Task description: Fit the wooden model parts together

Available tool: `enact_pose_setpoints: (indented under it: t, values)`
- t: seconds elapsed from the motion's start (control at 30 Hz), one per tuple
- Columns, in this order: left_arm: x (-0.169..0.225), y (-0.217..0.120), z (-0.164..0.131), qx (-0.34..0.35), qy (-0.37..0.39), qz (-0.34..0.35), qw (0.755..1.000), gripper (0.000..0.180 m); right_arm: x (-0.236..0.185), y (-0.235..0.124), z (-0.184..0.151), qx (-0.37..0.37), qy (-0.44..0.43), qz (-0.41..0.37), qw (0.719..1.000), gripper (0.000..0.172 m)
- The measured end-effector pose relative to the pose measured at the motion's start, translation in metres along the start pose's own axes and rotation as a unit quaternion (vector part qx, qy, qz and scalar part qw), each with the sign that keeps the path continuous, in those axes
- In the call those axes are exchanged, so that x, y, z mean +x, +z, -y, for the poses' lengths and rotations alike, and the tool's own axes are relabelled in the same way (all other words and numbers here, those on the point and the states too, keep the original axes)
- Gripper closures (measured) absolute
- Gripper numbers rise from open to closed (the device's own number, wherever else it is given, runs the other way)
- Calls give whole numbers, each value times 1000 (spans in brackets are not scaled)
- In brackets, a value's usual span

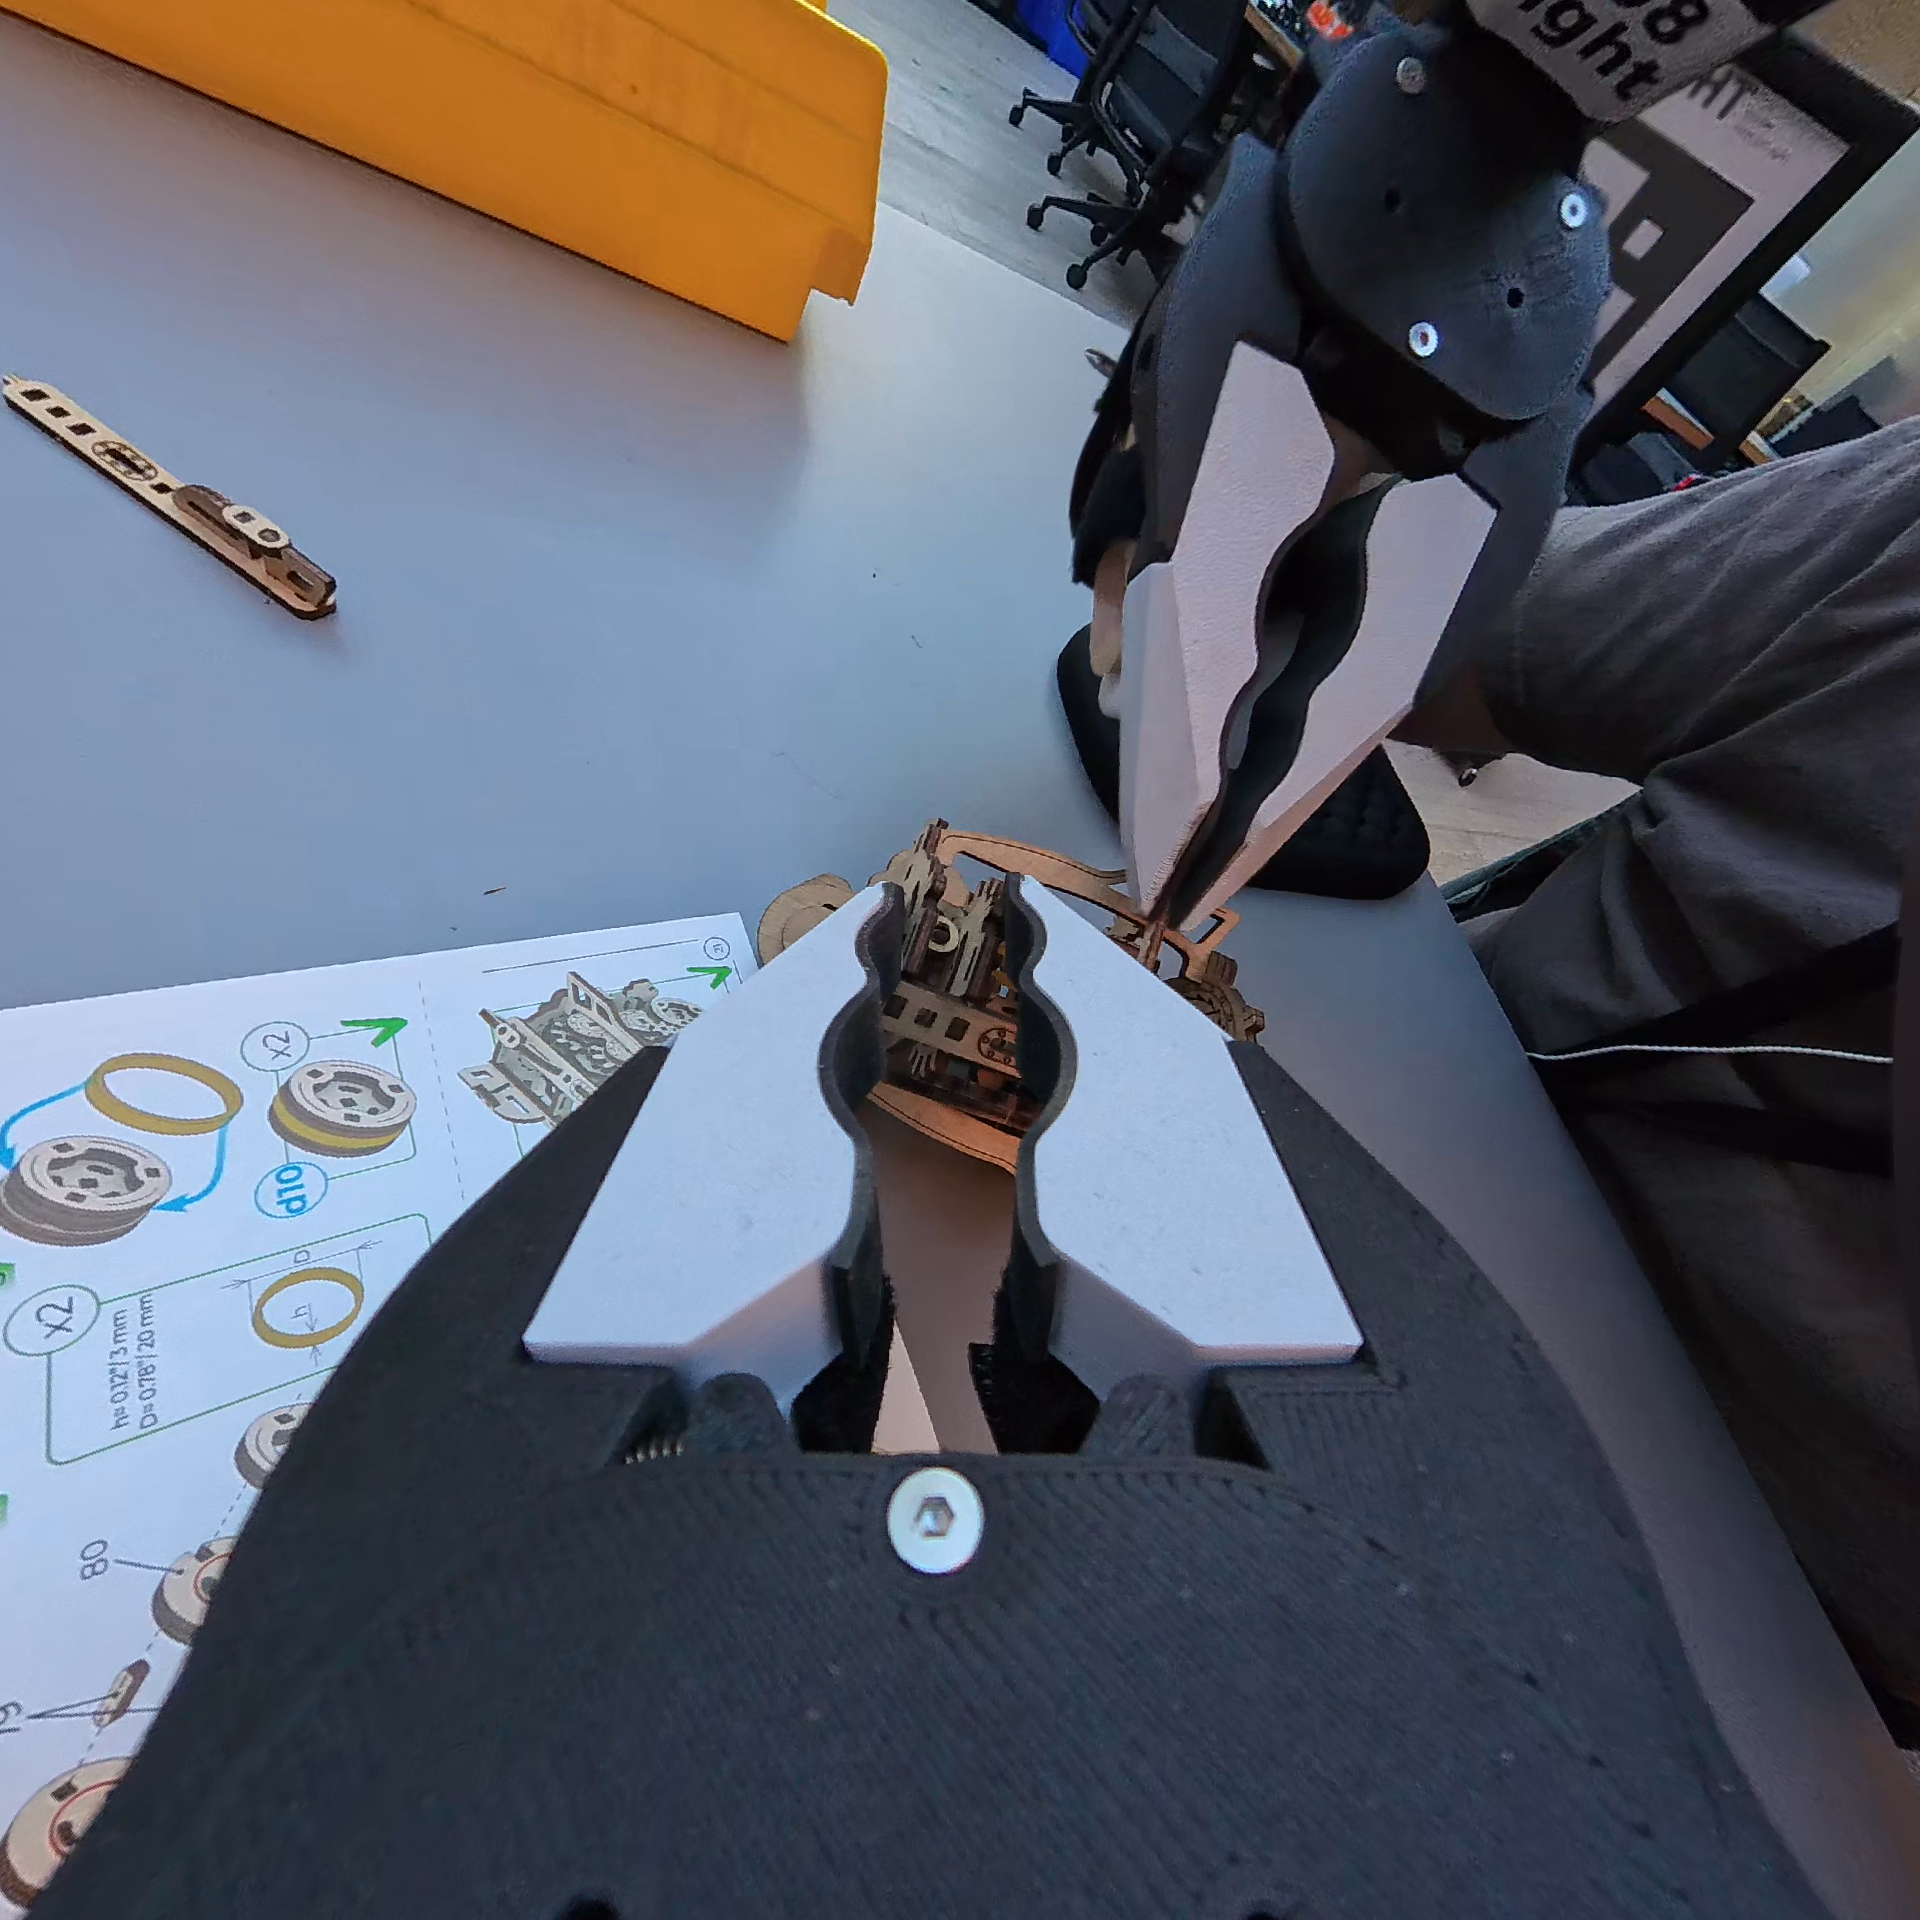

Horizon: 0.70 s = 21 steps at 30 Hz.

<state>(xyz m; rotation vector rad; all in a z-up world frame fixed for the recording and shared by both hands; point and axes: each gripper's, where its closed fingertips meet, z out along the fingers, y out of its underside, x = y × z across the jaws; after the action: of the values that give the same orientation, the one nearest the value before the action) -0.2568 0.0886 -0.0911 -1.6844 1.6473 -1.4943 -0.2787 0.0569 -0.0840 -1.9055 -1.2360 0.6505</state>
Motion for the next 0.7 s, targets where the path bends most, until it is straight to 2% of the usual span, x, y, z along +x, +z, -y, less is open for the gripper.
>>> enact_pose_setpoints:
  t: [0.03, 0.7]
  values:
    - [0, 0, 0, 0, 0, 0, 1000, 164, -1, 1, 0, 5, 9, 11, 1000, 171]
    - [1, 0, 0, -3, 2, 0, 1000, 164, 1, -13, 8, 113, 91, 119, 982, 172]
